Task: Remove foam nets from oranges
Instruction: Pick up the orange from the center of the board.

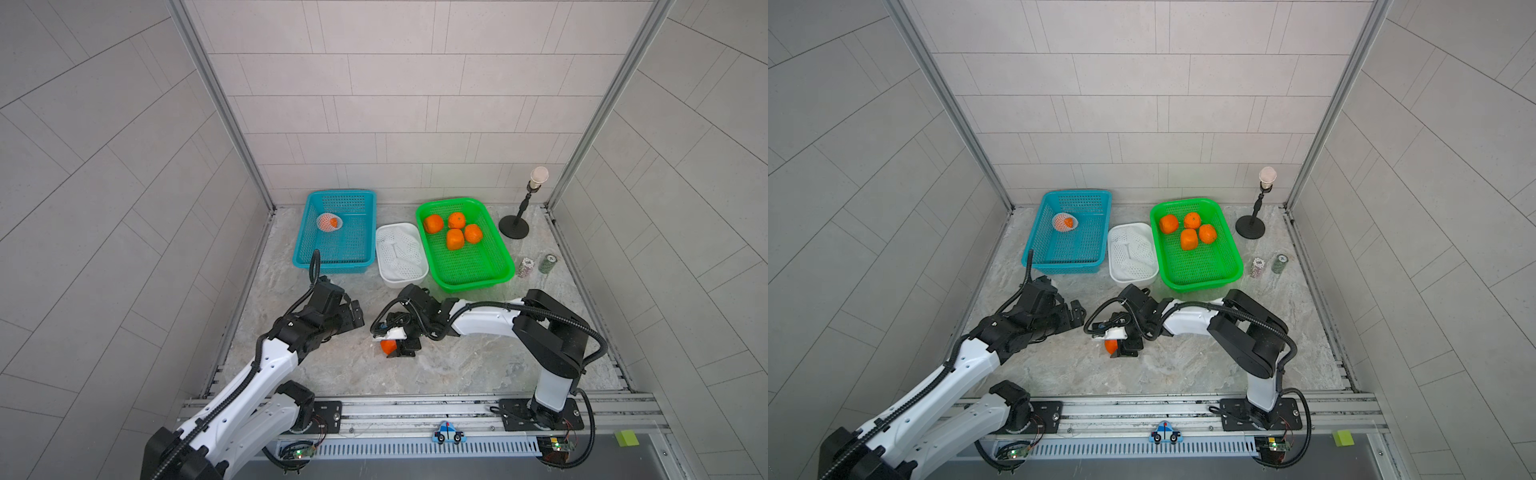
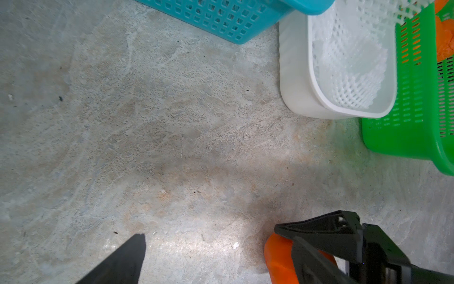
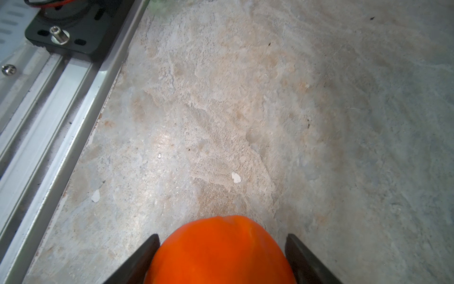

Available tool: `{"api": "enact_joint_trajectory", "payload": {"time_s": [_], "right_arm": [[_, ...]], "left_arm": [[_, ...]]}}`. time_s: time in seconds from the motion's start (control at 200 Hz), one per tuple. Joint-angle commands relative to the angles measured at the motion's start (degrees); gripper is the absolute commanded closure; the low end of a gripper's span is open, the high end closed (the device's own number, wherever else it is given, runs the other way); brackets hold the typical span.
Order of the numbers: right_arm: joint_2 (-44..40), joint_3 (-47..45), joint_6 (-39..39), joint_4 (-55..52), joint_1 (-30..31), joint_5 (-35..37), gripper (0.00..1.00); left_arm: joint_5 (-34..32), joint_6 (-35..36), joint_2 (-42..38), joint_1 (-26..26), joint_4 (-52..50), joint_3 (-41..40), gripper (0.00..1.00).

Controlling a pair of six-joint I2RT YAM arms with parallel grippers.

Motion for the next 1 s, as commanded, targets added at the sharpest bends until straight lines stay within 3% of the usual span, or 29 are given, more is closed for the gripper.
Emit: {"api": "enact_joint_trajectory", "payload": {"time_s": [0.0,0.42,0.69,0.996], "right_arm": [[0.18,0.53,-0.77,-2.13,-0.13,-0.98,0.22],[-3.69,-2.77,-0.94,-1.99,-0.13,1.32,0.06],[-3.06,-2.76,1.83,-1.58,-0.12,1.24,0.21],[-4.85,-2.38,5.42,-1.68,-0.08,2.28,0.27]], "left_arm": [[-1.3,-0.81,-0.02,-0.01,0.34,-0.79,0.0],[-0.34,-0.88,-0.48,0.0,1.9,-1.58,0.0],[-0.19,-0.86,-1.48,0.0,2.37,-2.19,0.0],[-0.49,-0.88,-2.51,0.0,2.52,-2.64,0.0]]}}
